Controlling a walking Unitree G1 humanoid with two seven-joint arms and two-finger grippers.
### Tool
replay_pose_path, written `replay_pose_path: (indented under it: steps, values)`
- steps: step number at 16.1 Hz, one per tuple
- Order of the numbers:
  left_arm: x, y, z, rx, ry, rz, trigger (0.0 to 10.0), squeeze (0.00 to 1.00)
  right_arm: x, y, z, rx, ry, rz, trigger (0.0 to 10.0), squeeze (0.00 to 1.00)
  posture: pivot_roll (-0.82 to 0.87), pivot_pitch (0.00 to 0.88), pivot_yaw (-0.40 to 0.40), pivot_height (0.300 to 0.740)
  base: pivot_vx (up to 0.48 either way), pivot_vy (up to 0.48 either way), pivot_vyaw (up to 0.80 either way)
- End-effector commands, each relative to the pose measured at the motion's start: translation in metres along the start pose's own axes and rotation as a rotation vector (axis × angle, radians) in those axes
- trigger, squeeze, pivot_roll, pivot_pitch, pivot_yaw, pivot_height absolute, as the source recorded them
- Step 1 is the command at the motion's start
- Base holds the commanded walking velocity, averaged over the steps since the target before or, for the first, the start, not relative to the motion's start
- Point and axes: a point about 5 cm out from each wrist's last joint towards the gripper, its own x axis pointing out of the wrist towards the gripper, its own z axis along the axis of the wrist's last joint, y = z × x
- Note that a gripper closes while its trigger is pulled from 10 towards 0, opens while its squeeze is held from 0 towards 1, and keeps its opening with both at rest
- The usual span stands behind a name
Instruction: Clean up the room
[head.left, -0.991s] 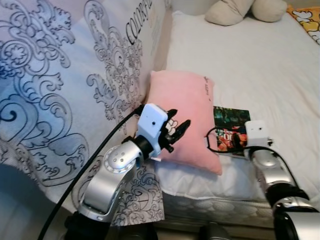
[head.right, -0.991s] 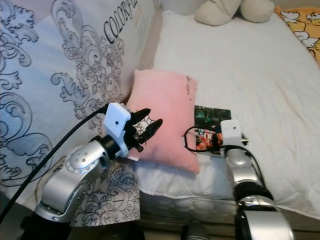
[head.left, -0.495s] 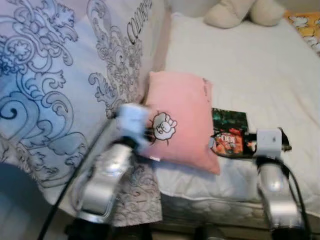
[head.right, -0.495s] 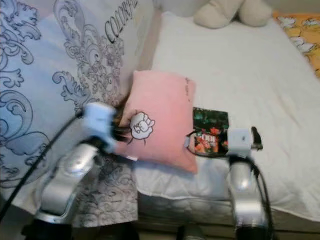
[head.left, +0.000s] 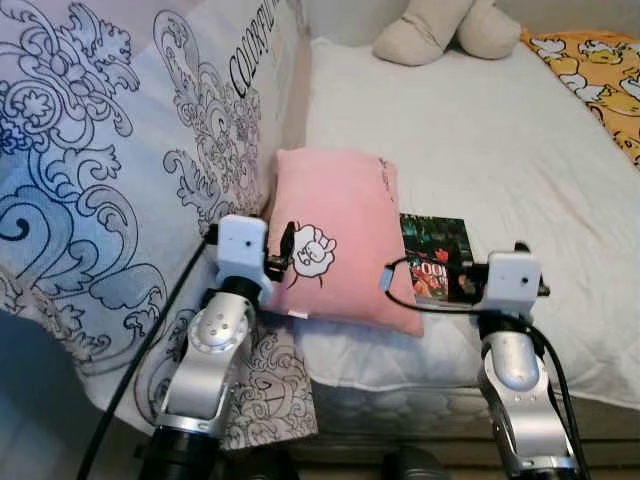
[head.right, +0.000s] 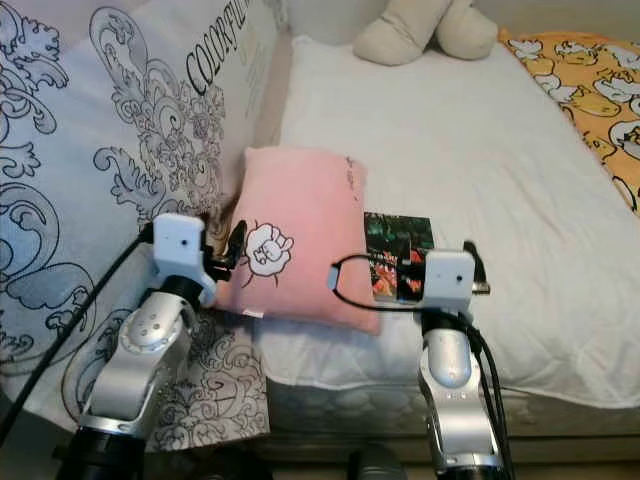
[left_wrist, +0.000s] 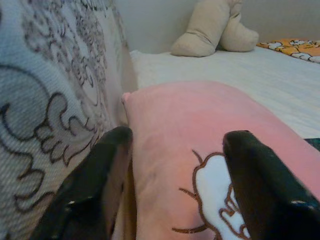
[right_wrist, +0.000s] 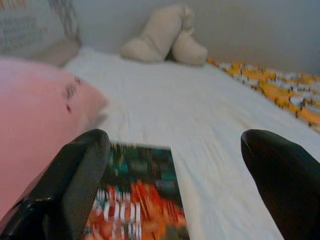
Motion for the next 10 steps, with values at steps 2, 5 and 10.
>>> replay_pose_path:
  steps: [2,5,10]
  values:
    - [0.003,0.004,-0.001,-0.006,-0.01,0.024,10.0,1.0,0.001,-0.001,-0.003,0.008,0.015,0.01,10.0,0.0,-0.15,0.0,0.078,0.703,0.0,-0.465,0.0]
    - [0.0,0.002,-0.002,-0.025,-0.023,0.001,10.0,1.0,0.004,0.008,0.002,0.012,-0.007,0.054,10.0,0.0,-0.14,0.0,0.079,0.703,0.0,-0.465,0.0]
    - [0.002,0.002,0.001,-0.041,-0.054,-0.002,10.0,1.0,0.016,0.003,0.002,-0.022,0.007,0.048,10.0,0.0,-0.13,0.0,0.071,0.703,0.0,-0.439,-0.15]
